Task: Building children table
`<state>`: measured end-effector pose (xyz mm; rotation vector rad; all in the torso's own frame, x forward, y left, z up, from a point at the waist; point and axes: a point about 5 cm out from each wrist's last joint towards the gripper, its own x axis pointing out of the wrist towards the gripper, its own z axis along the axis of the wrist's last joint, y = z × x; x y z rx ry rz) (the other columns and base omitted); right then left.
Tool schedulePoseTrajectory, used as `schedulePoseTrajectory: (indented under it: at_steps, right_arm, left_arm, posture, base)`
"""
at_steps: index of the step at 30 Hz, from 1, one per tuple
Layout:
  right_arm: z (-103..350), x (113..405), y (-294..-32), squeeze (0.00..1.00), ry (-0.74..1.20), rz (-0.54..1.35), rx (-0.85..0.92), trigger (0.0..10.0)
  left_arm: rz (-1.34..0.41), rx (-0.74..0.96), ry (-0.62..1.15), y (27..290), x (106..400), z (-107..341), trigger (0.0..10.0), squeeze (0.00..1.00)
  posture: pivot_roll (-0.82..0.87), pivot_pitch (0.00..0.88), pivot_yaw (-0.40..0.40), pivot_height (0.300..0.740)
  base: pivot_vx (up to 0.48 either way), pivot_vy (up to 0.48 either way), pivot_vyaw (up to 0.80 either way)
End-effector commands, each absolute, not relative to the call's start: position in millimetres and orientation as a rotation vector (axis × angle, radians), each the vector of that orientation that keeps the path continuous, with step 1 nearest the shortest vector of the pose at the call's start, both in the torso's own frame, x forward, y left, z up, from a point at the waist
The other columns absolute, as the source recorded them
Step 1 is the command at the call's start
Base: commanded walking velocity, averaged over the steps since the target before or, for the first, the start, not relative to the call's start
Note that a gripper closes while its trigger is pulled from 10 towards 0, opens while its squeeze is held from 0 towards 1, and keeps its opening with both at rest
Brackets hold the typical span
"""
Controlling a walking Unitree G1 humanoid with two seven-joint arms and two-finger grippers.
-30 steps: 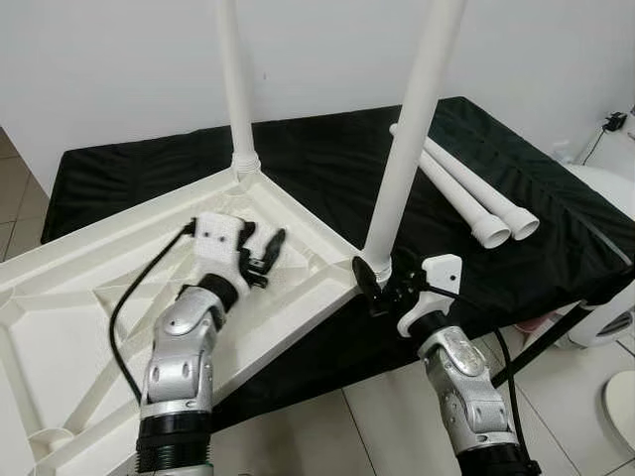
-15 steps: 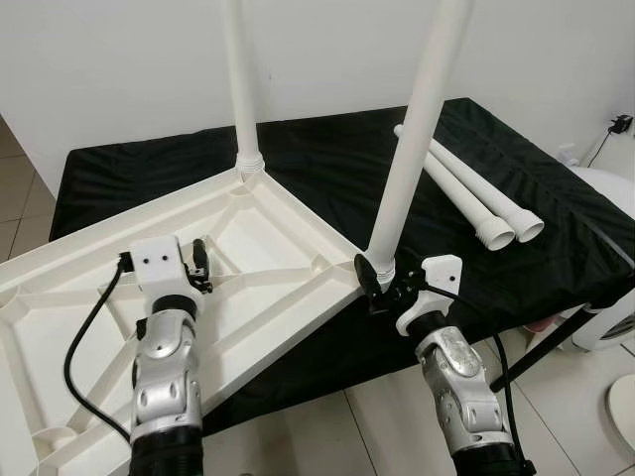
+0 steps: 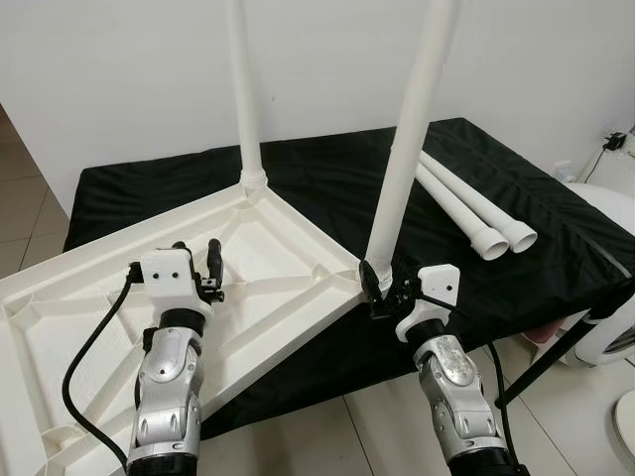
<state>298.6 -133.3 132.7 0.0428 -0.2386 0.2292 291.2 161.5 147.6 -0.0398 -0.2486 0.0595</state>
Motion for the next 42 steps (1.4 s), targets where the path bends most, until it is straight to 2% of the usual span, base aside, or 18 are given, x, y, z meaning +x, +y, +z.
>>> schedulePoseTrajectory:
  at_steps: [1, 8, 13, 17, 24, 35, 42]
  right_arm:
    - [127.0, 295.8, -131.6, 0.0, -0.224, 0.227, 0.048, 10.0]
    - [120.1, 285.3, -144.3, 0.0, -0.217, 0.229, -0.034, 10.0]
    - [118.2, 281.0, -165.4, 0.0, -0.225, 0.195, -0.167, 10.0]
    - [122.2, 279.2, -172.7, 0.0, -0.244, 0.158, -0.168, 10.0]
    - [125.0, 273.0, -172.9, 0.0, -0.265, 0.16, -0.211, 10.0]
    - [127.7, 269.2, -162.4, 0.0, -0.289, 0.146, -0.118, 10.0]
    - [125.2, 263.1, -160.7, 0.0, -0.271, 0.134, -0.076, 10.0]
  left_arm:
    - [-0.112, -0.033, -0.215, 142.9, 285.6, 135.2, 10.0, 0.0]
    - [-0.224, 0.049, -0.221, 134.9, 278.9, 129.6, 10.0, 0.0]
    - [-0.233, 0.099, -0.222, 140.8, 280.6, 126.5, 10.0, 0.0]
    - [-0.203, 0.105, -0.242, 143.3, 278.6, 130.4, 10.0, 0.0]
    - [-0.208, 0.107, -0.247, 145.2, 272.8, 133.8, 10.0, 0.0]
    - [-0.222, 0.106, -0.199, 138.7, 265.6, 124.7, 10.0, 0.0]
    - [-0.173, 0.115, -0.162, 147.2, 261.2, 118.1, 10.0, 0.0]
  posture:
    - [-0.07, 0.0, 0.062, 0.74]
    - [-0.07, 0.013, 0.06, 0.74]
    - [-0.08, 0.03, 0.053, 0.74]
    - [-0.08, 0.029, 0.048, 0.74]
    - [-0.07, 0.037, 0.033, 0.74]
    - [-0.07, 0.036, 0.042, 0.74]
    - [-0.06, 0.04, 0.043, 0.74]
  base:
    - [0.0, 0.0, 0.0]
    - [0.0, 0.0, 0.0]
    - [0.0, 0.0, 0.0]
    - [0.0, 0.0, 0.0]
    - [0.0, 0.0, 0.0]
    - [0.0, 0.0, 0.0]
    - [0.0, 0.0, 0.0]
